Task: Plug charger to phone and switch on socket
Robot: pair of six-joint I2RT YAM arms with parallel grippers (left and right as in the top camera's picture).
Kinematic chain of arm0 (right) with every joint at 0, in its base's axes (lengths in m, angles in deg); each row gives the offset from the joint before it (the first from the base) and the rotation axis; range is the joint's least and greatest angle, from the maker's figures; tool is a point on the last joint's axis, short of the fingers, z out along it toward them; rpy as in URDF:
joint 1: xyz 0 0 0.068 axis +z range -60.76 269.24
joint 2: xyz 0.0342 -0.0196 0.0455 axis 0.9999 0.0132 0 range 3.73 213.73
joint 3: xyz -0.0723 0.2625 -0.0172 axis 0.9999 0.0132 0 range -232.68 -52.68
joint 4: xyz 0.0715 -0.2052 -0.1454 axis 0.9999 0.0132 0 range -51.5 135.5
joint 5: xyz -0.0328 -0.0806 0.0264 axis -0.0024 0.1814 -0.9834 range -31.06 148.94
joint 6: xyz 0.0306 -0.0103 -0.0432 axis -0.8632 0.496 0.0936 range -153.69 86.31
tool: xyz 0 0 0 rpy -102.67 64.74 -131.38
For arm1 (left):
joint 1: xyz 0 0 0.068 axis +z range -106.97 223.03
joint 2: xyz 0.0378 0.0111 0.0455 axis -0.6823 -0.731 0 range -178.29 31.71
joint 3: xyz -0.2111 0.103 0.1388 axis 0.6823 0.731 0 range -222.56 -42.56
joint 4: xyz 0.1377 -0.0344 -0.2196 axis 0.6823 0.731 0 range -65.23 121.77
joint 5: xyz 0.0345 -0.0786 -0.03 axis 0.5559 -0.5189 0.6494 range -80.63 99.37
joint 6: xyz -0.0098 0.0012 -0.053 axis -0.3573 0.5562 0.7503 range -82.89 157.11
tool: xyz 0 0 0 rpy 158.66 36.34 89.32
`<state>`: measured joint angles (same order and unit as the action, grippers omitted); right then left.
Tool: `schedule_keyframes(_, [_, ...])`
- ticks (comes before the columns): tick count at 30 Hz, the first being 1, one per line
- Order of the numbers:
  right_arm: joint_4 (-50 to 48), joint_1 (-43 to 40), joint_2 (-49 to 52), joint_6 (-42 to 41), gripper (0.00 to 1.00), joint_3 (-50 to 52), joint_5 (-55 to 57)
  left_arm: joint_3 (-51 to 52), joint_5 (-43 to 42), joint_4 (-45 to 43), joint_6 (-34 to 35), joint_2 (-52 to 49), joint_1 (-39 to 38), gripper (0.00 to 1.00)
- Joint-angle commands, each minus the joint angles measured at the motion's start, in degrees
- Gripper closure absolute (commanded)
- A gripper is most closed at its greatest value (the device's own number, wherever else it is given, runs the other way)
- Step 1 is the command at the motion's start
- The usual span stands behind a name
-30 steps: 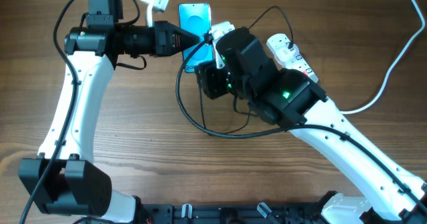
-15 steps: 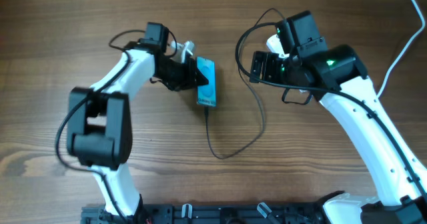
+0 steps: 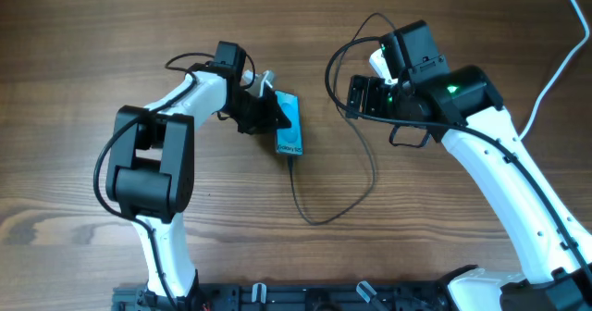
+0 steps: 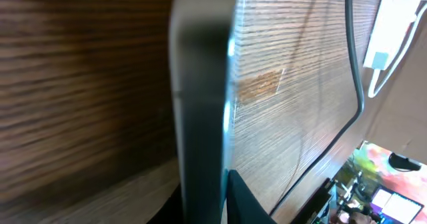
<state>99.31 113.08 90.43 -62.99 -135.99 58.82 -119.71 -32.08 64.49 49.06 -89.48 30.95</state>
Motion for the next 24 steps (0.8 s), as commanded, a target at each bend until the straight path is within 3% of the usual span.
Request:
schedule_keyframes(1, [-0.2, -0.1, 0.1, 0.5, 0.0, 0.5, 0.8, 0.1, 9.9, 1.9, 0.6, -0.6, -0.1, 0.74])
schedule_keyframes(2, [-0.2, -0.1, 0.1, 0.3, 0.0, 0.5, 0.8, 0.1, 10.7, 2.2, 0.6, -0.6, -0.1, 0.65])
schedule_keyframes(5, [-0.2, -0.6, 0.1, -1.2, 0.0, 0.5, 4.1, 0.1, 13.0, 3.2, 0.7, -0.6, 0.0, 0.12])
schedule_keyframes(6, [-0.2, -1.5, 0.1, -1.3, 0.0, 0.5, 5.1, 0.1, 13.0, 3.4, 0.7, -0.6, 0.2, 0.02])
schedule_keyframes(10, [-0.8, -6.6, 0.7, -1.3, 0.0, 0.5, 10.6, -1.1, 15.8, 6.3, 4.3, 1.3, 2.2, 0.0])
schedule_keyframes(15, [-7.9, -13.1, 8.3, 0.9, 0.0, 0.5, 17.6, -2.1, 26.5, 9.7, 9.6, 18.4, 3.8, 0.0])
schedule_keyframes(19, [-14.3, -21.2, 18.9, 5.9, 0.0, 0.5, 8.3, -2.1, 33.8, 10.3, 11.0, 31.3, 3.8, 0.0])
schedule_keyframes(21, [-17.8, -24.4, 21.7, 9.2, 0.0, 0.5, 1.7, -2.1, 33.8, 10.3, 11.0, 32.1, 3.8, 0.0])
schedule_keyframes(24, [-22.2, -27.3, 26.0, 11.4, 0.0, 0.5, 1.7, -2.0, 33.8, 10.3, 11.0, 32.1, 3.8, 0.0])
